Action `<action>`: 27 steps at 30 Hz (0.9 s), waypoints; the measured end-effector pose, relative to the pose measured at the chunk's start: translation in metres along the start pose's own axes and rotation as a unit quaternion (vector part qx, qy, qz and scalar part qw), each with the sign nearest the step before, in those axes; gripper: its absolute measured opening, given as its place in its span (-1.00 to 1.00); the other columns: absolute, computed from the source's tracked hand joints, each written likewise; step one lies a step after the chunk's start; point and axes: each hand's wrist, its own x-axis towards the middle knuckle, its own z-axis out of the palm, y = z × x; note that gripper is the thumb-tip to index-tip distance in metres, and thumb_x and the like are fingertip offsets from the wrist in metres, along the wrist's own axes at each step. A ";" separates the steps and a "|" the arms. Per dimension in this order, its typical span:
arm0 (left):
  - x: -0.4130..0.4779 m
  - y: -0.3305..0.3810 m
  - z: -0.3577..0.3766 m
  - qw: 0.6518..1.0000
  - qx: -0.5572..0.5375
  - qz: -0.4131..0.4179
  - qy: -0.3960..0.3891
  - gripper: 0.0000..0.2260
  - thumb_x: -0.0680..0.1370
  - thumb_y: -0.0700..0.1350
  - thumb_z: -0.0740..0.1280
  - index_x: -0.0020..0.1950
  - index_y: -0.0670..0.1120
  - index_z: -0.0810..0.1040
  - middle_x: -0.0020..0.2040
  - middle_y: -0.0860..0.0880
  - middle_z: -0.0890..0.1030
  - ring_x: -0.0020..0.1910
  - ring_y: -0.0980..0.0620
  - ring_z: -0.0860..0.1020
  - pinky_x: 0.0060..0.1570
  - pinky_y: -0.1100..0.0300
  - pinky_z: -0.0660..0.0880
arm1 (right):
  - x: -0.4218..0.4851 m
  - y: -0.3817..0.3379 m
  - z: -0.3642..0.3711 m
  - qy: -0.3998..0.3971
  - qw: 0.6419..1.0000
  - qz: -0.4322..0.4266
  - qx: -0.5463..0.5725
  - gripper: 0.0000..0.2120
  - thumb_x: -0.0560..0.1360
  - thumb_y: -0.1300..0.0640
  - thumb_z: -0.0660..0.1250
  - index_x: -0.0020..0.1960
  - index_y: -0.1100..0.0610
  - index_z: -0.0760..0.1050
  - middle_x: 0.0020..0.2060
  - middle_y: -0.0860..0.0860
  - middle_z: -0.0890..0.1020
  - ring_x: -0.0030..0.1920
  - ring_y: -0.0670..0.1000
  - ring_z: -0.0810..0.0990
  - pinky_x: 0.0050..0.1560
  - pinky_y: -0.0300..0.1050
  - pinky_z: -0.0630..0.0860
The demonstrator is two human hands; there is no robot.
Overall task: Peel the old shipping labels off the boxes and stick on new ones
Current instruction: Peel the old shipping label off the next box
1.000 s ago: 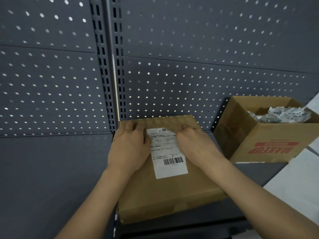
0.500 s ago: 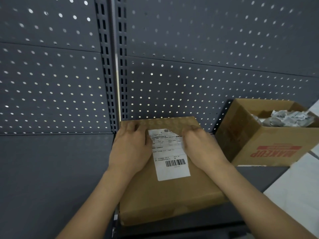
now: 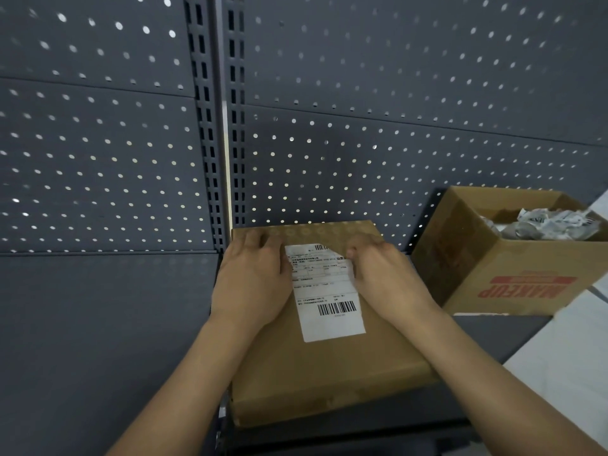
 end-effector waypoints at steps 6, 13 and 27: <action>0.000 -0.001 0.002 1.000 -0.001 0.002 0.008 -0.68 0.60 -0.07 0.20 0.32 -0.10 0.51 0.30 -0.12 0.48 0.30 -0.15 0.39 0.29 -0.03 0.35 | 0.000 0.001 -0.002 0.008 0.999 0.030 0.033 -0.88 0.56 0.29 0.19 -0.03 0.20 0.51 -0.14 0.08 0.56 -0.14 0.14 0.56 -0.15 0.03 0.52; 0.001 -0.002 0.003 1.000 0.007 0.004 0.005 -0.67 0.59 -0.07 0.20 0.31 -0.13 0.51 0.29 -0.14 0.49 0.31 -0.15 0.39 0.30 -0.04 0.37 | 0.001 -0.010 0.000 -0.015 0.993 0.007 -0.114 -0.78 0.55 0.32 0.15 0.14 0.18 0.46 0.03 0.08 0.53 -0.03 0.15 0.59 -0.26 -0.11 0.28; 0.002 -0.001 0.003 1.000 0.015 0.000 0.002 -0.68 0.59 -0.08 0.18 0.31 -0.12 0.49 0.27 -0.14 0.48 0.31 -0.16 0.37 0.31 -0.04 0.34 | 0.008 -0.007 0.005 -0.025 0.994 -0.029 -0.104 -0.70 0.53 0.35 0.13 0.20 0.18 0.48 0.07 0.09 0.55 -0.01 0.07 0.58 -0.24 -0.21 0.28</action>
